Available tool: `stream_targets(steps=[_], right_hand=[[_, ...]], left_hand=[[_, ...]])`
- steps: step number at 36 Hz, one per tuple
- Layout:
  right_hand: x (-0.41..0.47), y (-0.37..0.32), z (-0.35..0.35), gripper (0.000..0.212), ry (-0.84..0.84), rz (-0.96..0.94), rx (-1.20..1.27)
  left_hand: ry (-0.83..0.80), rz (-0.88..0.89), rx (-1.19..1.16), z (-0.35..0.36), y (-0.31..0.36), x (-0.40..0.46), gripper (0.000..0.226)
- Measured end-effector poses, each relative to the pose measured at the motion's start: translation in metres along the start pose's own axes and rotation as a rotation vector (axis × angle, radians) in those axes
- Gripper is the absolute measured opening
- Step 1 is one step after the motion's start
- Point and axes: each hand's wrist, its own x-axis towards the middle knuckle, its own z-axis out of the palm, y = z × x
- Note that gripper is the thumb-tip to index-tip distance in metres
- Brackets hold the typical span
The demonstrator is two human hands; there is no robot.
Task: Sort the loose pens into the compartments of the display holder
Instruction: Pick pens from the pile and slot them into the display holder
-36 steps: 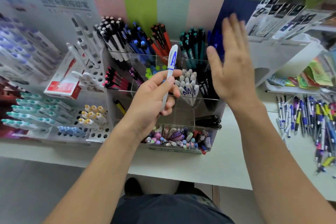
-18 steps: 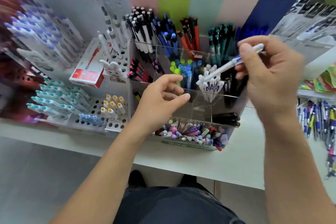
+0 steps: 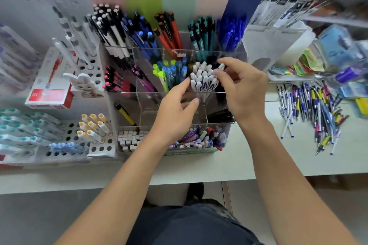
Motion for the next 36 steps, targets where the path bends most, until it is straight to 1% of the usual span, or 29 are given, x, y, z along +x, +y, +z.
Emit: stream_targets(steps=[1, 2, 3, 5, 9, 11, 13, 16, 19, 20, 23, 27, 29, 30, 32, 34, 36], right_hand=[[0.0, -0.001, 0.0, 0.015, 0.001, 0.0, -0.033], [0.0, -0.001, 0.002, 0.028, -0.021, 0.01, -0.083], [-0.002, 0.0, 0.004, 0.037, -0.066, 0.019, -0.129], [-0.006, 0.0, 0.01, 0.036, -0.149, 0.023, -0.199], [-0.015, -0.015, 0.021, 0.031, -0.239, 0.071, -0.237], [-0.019, -0.021, 0.026, 0.04, -0.274, 0.129, -0.199], [-0.023, -0.022, 0.028, 0.045, -0.28, 0.18, -0.109], [-0.029, -0.02, 0.025, 0.042, -0.227, 0.198, -0.006], [-0.035, -0.016, 0.014, 0.043, -0.136, 0.24, 0.128], [-0.037, -0.013, 0.01, 0.041, -0.105, 0.242, 0.152], [-0.042, 0.003, -0.009, 0.023, -0.051, 0.225, 0.195], [-0.056, 0.043, -0.044, 0.016, -0.103, 0.274, 0.192], [-0.065, 0.076, -0.065, 0.013, -0.126, 0.334, 0.172], [-0.07, 0.097, -0.076, 0.011, -0.136, 0.369, 0.161], [-0.08, 0.143, -0.1, 0.01, -0.183, 0.473, 0.116], [-0.09, 0.193, -0.128, 0.014, -0.22, 0.583, 0.063], [-0.099, 0.24, -0.157, 0.015, -0.183, 0.676, 0.044]], left_hand=[[0.003, 0.004, -0.014, 0.001, -0.001, 0.0, 0.061], [0.008, 0.006, -0.027, 0.003, -0.002, -0.001, 0.06], [0.014, 0.012, -0.035, 0.005, -0.003, -0.001, 0.059], [0.024, 0.03, -0.045, 0.007, -0.005, -0.002, 0.058], [0.017, 0.06, -0.009, 0.005, -0.007, -0.002, 0.059], [0.011, 0.077, 0.012, 0.003, -0.008, -0.002, 0.059], [0.015, 0.08, -0.012, 0.001, -0.008, -0.003, 0.058], [0.053, 0.066, -0.083, 0.003, -0.008, -0.006, 0.056], [0.155, 0.063, -0.129, 0.01, -0.005, -0.011, 0.052], [0.193, 0.059, -0.137, 0.013, -0.004, -0.012, 0.05], [0.296, 0.052, -0.137, 0.029, 0.003, -0.019, 0.045], [0.548, 0.104, -0.08, 0.07, 0.015, -0.032, 0.033], [0.602, 0.128, -0.084, 0.103, 0.022, -0.037, 0.029], [0.587, 0.129, -0.067, 0.123, 0.023, -0.038, 0.025], [0.459, 0.086, 0.001, 0.169, 0.02, -0.037, 0.019], [0.241, -0.035, 0.039, 0.221, 0.016, -0.033, 0.015], [0.032, -0.196, 0.03, 0.272, 0.011, -0.029, 0.012]])
